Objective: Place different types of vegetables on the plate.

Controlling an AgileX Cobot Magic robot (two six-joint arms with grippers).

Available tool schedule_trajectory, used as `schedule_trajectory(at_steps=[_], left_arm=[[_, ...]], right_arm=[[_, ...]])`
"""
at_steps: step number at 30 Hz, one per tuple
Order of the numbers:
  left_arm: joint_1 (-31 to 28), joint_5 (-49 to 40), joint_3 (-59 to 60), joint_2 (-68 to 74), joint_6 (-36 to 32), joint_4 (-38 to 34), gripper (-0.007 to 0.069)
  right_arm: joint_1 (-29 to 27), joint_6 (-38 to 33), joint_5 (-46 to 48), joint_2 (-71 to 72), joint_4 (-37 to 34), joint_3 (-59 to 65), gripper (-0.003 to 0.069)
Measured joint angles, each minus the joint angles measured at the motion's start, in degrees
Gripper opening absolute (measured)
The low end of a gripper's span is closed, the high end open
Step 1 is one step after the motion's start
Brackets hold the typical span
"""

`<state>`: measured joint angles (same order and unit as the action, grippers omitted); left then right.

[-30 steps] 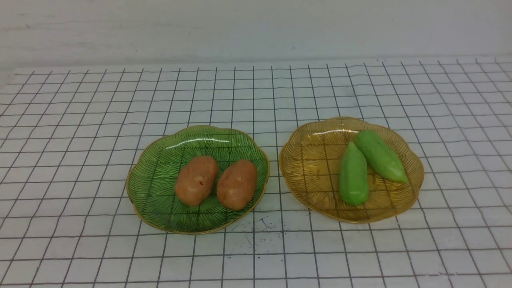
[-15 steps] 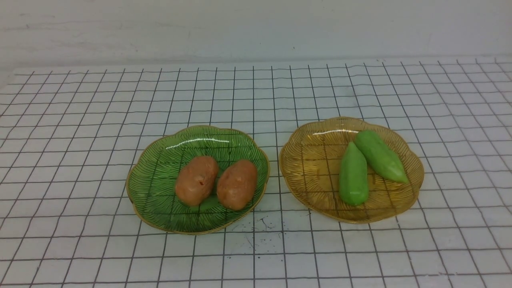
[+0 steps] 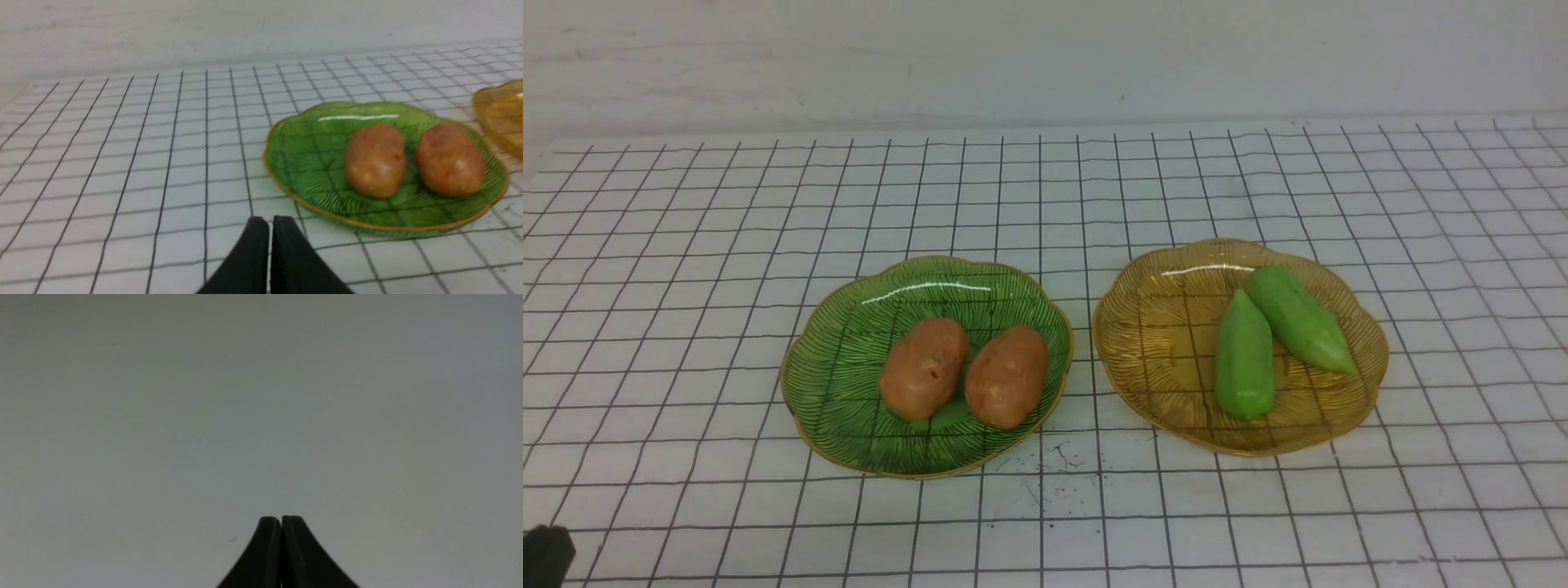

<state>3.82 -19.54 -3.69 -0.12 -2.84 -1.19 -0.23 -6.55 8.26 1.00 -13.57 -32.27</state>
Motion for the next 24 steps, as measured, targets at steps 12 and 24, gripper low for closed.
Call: schedule_trajectory(at_steps=[12,24], left_arm=[[-2.9,-1.9,5.3,-0.5,-1.5,0.0,-0.0007],[-2.9,-1.9,5.3,-0.5,-1.5,0.0,-0.0007]], right_arm=[[0.0,0.0,0.0,0.0,0.0,0.0,-0.0014],[0.0,0.0,0.0,0.0,0.0,0.0,-0.0014]])
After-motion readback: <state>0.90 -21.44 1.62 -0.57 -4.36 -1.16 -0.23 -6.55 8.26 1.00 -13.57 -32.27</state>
